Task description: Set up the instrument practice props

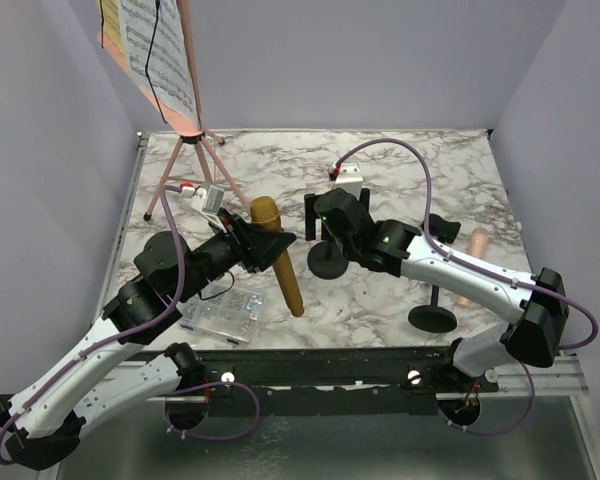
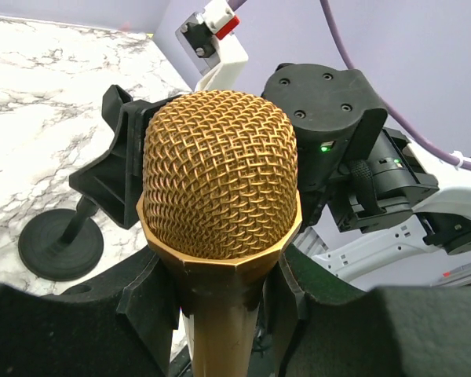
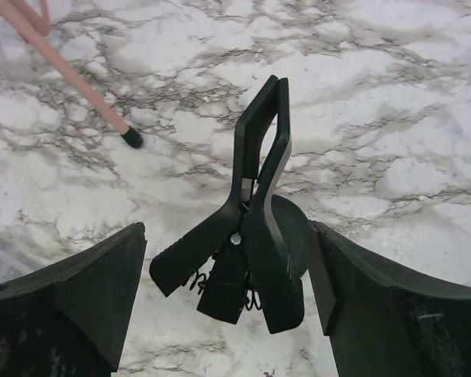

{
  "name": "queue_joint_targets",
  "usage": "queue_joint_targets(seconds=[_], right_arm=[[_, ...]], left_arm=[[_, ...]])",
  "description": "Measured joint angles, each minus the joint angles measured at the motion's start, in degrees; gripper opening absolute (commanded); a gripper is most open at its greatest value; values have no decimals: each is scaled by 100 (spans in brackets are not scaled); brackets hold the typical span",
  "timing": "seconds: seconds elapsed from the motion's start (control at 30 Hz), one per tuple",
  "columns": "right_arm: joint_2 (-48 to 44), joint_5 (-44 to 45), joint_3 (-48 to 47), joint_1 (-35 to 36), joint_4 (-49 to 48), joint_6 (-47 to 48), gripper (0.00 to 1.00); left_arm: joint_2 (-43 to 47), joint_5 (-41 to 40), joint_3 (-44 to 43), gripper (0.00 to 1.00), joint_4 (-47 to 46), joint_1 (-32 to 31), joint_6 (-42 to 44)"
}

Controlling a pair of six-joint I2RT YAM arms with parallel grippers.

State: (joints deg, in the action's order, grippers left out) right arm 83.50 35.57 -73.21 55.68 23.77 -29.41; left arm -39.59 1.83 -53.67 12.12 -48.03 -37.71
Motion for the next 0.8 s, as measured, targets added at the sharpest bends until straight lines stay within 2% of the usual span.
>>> queue_joint_targets(seconds=[0.13,0.23,0.3,0.37,0.43,0.47,0.6,0.8], right_arm=[[131,361,-111,24,107,79,85],[146,533,-164,24,133,122,64],[144,581,-164,26,109,184,57],[144,575,-160,26,31,260,41],[101,527,-50,26,-133,463,7],[42,498,63,26,-291,643,0],[-525,-33,861,-144,-1102,1484,0],[-1469,-2857,1952,-1399,-2194,2531,0]], left_arm=[[7,-2,0,0,2,0,2],[-11,-4,2,0,2,0,2],[-35,-2,11,0,4,0,2],[-44,-4,13,0,26,0,2],[-42,-20,13,0,42,0,20],[-42,-46,13,0,44,0,33],[-63,-372,9,0,136,0,232],[-361,-1064,-234,0,422,0,793]])
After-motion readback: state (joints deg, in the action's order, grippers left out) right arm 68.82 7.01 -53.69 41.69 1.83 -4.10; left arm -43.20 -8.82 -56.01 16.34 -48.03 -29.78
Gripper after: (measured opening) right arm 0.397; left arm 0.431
